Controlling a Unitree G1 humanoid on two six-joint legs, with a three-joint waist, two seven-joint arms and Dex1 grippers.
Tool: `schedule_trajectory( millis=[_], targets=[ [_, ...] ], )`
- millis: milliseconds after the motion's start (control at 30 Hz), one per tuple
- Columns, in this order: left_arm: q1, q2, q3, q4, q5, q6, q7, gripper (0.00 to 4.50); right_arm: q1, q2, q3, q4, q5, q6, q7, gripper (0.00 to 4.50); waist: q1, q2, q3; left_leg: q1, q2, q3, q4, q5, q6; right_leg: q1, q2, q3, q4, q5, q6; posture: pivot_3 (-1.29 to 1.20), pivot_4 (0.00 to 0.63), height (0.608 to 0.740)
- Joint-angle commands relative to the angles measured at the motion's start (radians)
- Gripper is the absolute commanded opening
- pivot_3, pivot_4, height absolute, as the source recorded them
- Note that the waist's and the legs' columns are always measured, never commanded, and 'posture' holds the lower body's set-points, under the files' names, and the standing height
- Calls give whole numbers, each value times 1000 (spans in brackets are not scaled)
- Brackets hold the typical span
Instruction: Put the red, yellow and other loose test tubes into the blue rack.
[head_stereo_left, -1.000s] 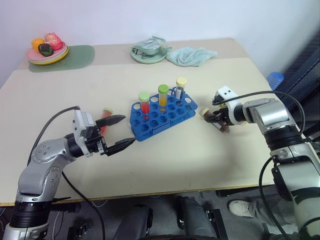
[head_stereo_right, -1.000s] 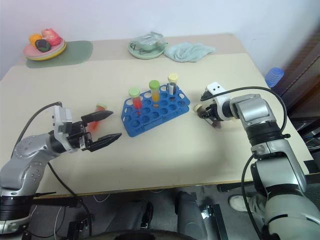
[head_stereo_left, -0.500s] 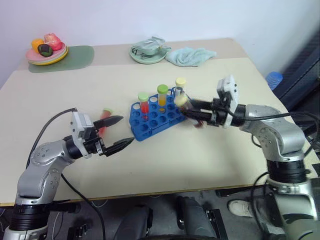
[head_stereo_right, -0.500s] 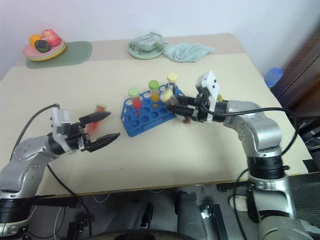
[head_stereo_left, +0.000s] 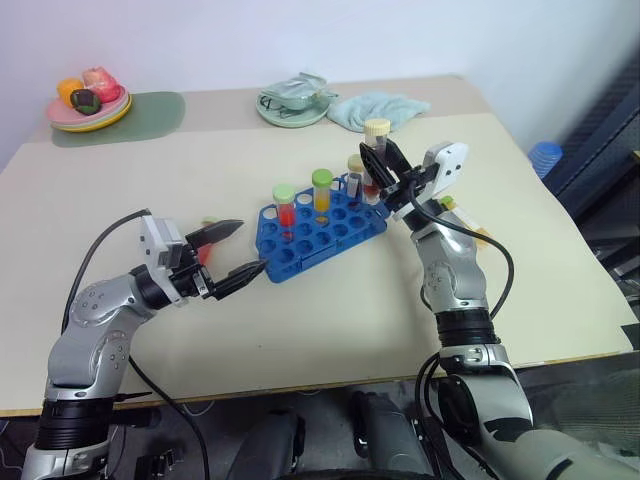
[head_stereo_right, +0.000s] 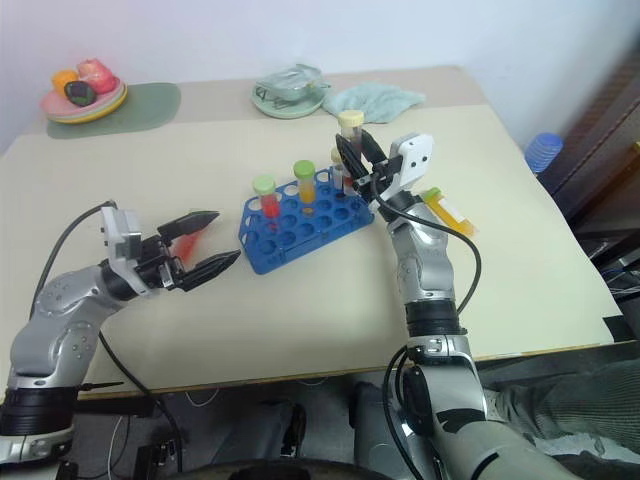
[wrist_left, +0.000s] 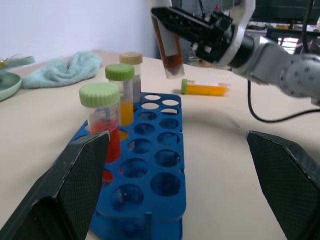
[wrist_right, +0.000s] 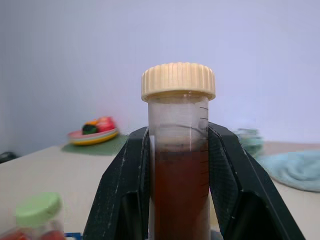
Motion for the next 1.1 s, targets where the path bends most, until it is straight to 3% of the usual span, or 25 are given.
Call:
schedule_trajectory(
  millis=[33, 667, 1100],
  targets=[
    [-9, -5, 12, -16, -1, -22, 6, 4500, -11, 21, -11, 29, 26, -86, 26, 1266, -4, 0, 0, 0, 0, 0, 0, 0, 0, 0, 0, 0, 0, 0, 0, 0, 150, 740],
    [25, 7, 22, -55, -9, -9, 35, 4500, -122, 43, -77, 489, 26, -338, 75, 1266, -3, 0, 0, 1, 1, 0, 0, 1, -1, 0, 1, 0, 1, 1, -1, 0, 150, 740],
    [43, 23, 33, -79, -17, 6, 43, 4500, -123, 40, -105, 539, 28, -376, 104, 1266, -2, 1, 0, 1, 1, 0, 0, 1, -1, 0, 1, 0, 1, 1, -1, 0, 150, 740]
  ],
)
